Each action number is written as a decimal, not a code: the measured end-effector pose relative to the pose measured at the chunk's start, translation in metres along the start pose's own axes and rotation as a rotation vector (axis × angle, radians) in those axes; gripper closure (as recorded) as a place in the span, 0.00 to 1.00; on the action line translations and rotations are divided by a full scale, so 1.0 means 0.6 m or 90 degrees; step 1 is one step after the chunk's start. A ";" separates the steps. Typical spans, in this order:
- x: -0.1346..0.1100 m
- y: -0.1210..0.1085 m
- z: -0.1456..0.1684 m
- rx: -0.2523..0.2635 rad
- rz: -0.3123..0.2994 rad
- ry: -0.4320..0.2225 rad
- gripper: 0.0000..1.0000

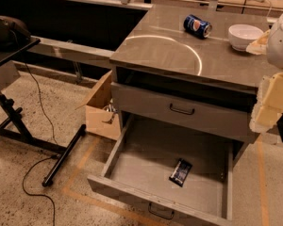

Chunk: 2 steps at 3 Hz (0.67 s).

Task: Pick rxbar blueberry from middle drawer and place on counter

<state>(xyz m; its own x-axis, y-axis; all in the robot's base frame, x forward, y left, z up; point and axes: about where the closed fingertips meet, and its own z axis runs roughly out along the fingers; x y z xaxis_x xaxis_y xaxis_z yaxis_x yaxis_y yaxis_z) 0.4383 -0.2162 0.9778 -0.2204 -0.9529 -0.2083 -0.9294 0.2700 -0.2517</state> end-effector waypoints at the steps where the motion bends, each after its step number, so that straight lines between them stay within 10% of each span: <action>1: 0.000 0.000 0.000 0.000 0.000 0.000 0.00; 2: 0.008 -0.002 0.039 0.008 -0.025 -0.012 0.00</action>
Offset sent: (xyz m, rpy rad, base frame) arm 0.0222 -0.0060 -0.0733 0.0094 -0.0501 0.1191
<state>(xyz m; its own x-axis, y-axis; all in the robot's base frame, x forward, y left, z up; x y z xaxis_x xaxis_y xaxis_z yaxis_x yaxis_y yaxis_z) 0.4454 -0.2178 0.9553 -0.1785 -0.9601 -0.2154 -0.9334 0.2345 -0.2718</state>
